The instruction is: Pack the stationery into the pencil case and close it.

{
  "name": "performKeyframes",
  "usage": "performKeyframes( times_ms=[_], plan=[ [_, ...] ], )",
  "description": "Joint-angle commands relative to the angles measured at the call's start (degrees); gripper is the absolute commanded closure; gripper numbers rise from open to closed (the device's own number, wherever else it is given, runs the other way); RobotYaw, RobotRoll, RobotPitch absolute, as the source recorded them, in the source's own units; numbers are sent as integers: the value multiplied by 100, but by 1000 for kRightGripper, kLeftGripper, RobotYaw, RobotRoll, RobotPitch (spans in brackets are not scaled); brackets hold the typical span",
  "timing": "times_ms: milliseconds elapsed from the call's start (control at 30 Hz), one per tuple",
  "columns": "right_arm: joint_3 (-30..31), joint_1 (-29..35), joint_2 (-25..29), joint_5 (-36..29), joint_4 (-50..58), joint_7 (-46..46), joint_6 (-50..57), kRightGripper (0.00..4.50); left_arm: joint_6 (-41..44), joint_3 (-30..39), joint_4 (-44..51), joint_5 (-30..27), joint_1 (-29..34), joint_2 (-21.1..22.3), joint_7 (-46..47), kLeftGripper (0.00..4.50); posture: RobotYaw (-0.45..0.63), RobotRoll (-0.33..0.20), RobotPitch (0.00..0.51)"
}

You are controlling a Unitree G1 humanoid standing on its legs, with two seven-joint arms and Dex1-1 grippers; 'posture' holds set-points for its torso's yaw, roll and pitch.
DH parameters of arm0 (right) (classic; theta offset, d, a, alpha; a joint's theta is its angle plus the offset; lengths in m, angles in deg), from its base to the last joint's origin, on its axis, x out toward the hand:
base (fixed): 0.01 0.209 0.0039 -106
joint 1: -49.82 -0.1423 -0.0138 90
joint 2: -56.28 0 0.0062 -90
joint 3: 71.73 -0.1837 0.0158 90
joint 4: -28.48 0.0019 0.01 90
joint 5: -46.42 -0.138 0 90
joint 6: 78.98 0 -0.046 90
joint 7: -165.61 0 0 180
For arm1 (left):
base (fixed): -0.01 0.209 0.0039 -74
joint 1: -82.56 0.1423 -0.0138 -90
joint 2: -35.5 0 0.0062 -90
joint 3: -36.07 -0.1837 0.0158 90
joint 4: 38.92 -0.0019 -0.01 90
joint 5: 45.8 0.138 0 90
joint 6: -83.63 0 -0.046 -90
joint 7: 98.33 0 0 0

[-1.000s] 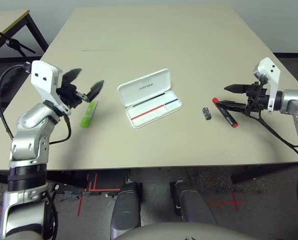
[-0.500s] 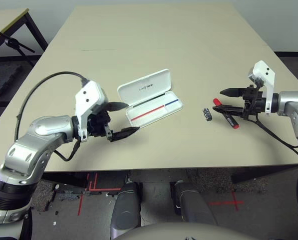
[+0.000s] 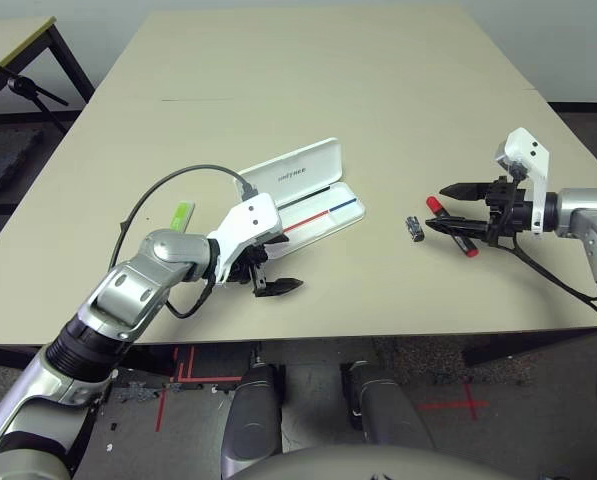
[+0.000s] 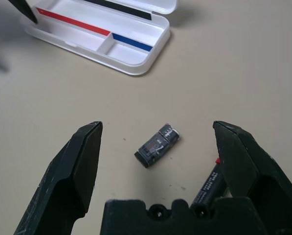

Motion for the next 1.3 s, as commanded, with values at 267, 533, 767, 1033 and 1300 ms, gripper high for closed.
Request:
performKeyframes(
  times_ms=[267, 533, 767, 1033, 1300],
  plan=[
    [-59, 119, 8, -114, 219, 216, 73, 0, 344, -217, -282, 357, -197, -147, -89, 17, -20, 0, 142],
    [-86, 226, -10, -250, 447, 280, 155, 0, 699, -254, -419, 383, -309, -214, -110, 403, -34, 0, 142],
    [-131, 575, 161, -500, 934, 159, 389, 0, 588, -307, -596, 457, -446, -243, -215, 2950, -55, 0, 139],
    [-53, 801, 265, -529, 1148, 178, 425, 0, -192, -466, -895, 853, -627, -259, -487, 4458, -74, 0, 131],
    [73, 944, 220, -532, 1327, 155, 478, 0, -1445, -451, -817, 1083, -623, 139, -1288, 4458, -71, 0, 129]
  ],
)
